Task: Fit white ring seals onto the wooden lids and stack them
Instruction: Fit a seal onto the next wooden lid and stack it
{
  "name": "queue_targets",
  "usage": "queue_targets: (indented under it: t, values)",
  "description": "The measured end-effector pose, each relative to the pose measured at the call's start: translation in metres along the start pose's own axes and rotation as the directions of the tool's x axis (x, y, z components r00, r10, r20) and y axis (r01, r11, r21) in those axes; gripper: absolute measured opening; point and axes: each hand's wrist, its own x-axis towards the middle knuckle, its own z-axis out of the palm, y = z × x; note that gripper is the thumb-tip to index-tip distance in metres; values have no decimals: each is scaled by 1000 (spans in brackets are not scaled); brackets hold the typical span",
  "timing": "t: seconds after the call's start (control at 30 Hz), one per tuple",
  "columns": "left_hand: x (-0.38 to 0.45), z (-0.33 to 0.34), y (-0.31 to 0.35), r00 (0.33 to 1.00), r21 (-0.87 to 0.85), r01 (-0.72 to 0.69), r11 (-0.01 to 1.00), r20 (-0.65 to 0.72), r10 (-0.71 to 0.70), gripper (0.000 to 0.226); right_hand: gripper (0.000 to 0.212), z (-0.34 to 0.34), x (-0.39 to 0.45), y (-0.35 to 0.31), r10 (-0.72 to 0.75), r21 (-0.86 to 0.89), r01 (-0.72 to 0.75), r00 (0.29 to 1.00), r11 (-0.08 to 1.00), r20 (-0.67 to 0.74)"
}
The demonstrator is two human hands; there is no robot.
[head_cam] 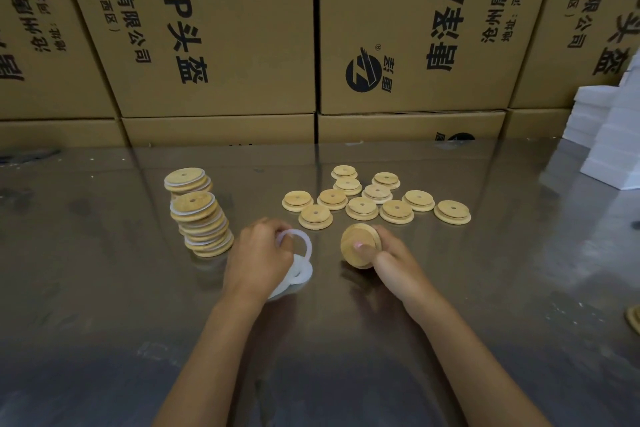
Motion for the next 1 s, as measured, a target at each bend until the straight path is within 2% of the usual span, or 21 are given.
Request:
queue_targets:
  t: [0.13,0.2,0.3,0.37,0.53,0.63,0.77,0.9,1.0]
  values:
    - [-1,0,8,997,-257,64,964,46,-54,15,16,-1,0,-4,89,251,-66,993,966,-81]
    - [-3,-1,14,995,-367,86,926,82,-60,14,17,-2,0,-6,138,423,-107,989,900,-43]
    - [-6,-1,24,985,-560,149,815,155,-73,9,18,-3,0,-8,185,541,-167,983,825,21]
    - [-8,-1,31,975,-642,196,741,206,-79,6,23,-2,-2,-9,192,548,-193,980,814,60]
    - [-15,3,44,946,-729,261,632,323,-18,6,41,4,-5,-11,165,425,-183,983,887,79]
    - [-18,7,46,930,-752,289,593,368,13,4,48,4,-7,-13,127,386,-180,979,905,159]
    - [-19,13,46,958,-746,245,620,283,-39,7,53,5,-9,-14,84,425,-188,964,885,251]
    - [-19,18,45,976,-737,205,644,201,-81,14,52,6,-10,-14,64,376,-197,939,905,337]
    - [-18,20,44,982,-730,186,658,164,-96,18,46,6,-12,-13,43,372,-181,935,910,351]
